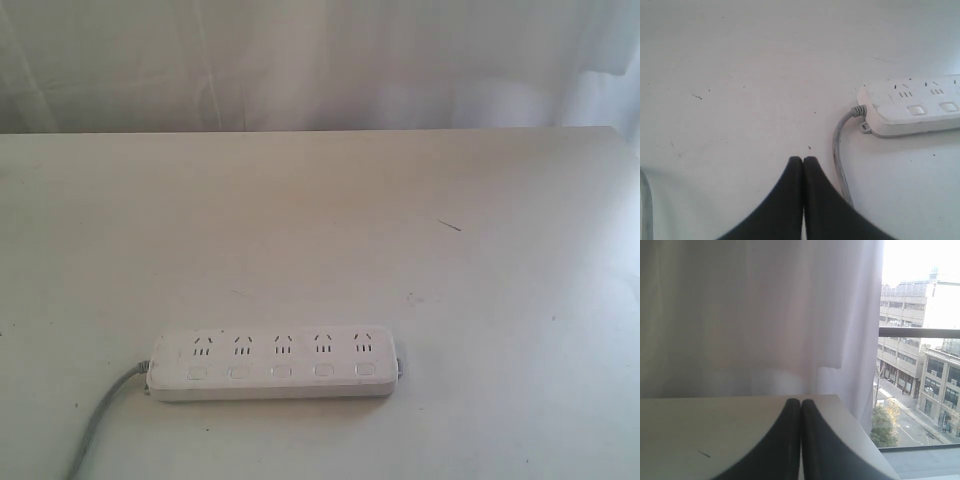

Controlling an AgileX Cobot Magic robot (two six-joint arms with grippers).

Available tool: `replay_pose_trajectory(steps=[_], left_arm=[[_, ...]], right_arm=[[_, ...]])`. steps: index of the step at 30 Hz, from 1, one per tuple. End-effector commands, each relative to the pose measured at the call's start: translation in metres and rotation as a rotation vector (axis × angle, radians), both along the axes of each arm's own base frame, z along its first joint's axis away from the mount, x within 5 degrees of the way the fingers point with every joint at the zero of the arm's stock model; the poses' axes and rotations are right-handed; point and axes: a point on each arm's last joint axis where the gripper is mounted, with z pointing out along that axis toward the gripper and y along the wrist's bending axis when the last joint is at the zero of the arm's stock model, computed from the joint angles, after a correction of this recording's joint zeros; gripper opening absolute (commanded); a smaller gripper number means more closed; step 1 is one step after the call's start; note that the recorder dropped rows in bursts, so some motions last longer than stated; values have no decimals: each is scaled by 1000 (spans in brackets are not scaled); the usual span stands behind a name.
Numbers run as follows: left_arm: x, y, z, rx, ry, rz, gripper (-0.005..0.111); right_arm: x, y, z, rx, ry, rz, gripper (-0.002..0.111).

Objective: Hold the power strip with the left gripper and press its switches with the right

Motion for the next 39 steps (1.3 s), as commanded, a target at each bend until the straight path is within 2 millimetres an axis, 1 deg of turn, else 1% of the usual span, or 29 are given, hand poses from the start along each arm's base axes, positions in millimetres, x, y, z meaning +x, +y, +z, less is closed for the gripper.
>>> replay_pose_trajectory(steps=[1,9,11,15,17,20,25,32,35,39], left_arm=[[0,0,-2,-2,7,2,0],[0,0,-2,-2,7,2,0],[0,0,-2,-2,7,2,0],[0,0,-2,-2,7,2,0],[0,0,-2,-2,7,2,0],[0,0,-2,-2,7,2,0],[0,0,-2,-2,7,2,0],[0,0,-2,-2,7,2,0],[0,0,-2,-2,7,2,0],[0,0,-2,-2,7,2,0]], right_arm=[[0,0,-1,-6,-1,-5,0],[0,0,-1,-6,-1,-5,0],[0,2,-1,-35,3,15,0],[1,16,-5,-174,40,157,0],[1,20,-8,-181,73,205,0],[1,20,-10,-109,96,215,0],[1,19,-10,58,94,211,0],[1,19,-21,262,206,212,0],[1,19,-22,268,220,213,0],[1,19,-22,197,218,210,0]])
